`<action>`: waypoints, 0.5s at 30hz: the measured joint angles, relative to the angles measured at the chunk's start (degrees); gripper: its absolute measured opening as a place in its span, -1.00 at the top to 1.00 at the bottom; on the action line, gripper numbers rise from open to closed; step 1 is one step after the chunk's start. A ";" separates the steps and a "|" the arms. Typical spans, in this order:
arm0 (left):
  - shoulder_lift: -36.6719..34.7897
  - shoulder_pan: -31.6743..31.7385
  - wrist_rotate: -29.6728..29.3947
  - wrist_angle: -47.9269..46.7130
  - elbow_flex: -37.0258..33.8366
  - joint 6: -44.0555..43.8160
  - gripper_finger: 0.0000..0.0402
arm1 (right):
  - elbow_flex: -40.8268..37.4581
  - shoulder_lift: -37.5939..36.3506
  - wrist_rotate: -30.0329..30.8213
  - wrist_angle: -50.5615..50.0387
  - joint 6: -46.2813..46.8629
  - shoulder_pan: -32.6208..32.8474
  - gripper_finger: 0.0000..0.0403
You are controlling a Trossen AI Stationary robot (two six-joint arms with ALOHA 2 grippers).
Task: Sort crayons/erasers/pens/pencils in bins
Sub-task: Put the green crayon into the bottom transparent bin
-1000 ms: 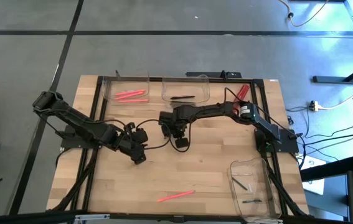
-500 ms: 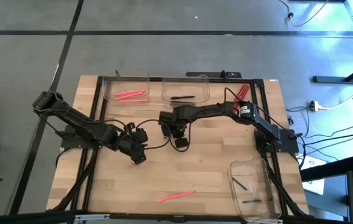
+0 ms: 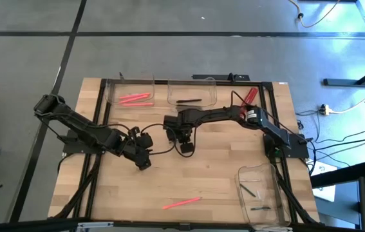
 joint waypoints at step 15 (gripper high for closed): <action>0.00 -0.61 0.00 -0.01 0.00 0.00 0.52 | 8.25 -0.02 -0.08 -9.75 3.07 -0.13 0.78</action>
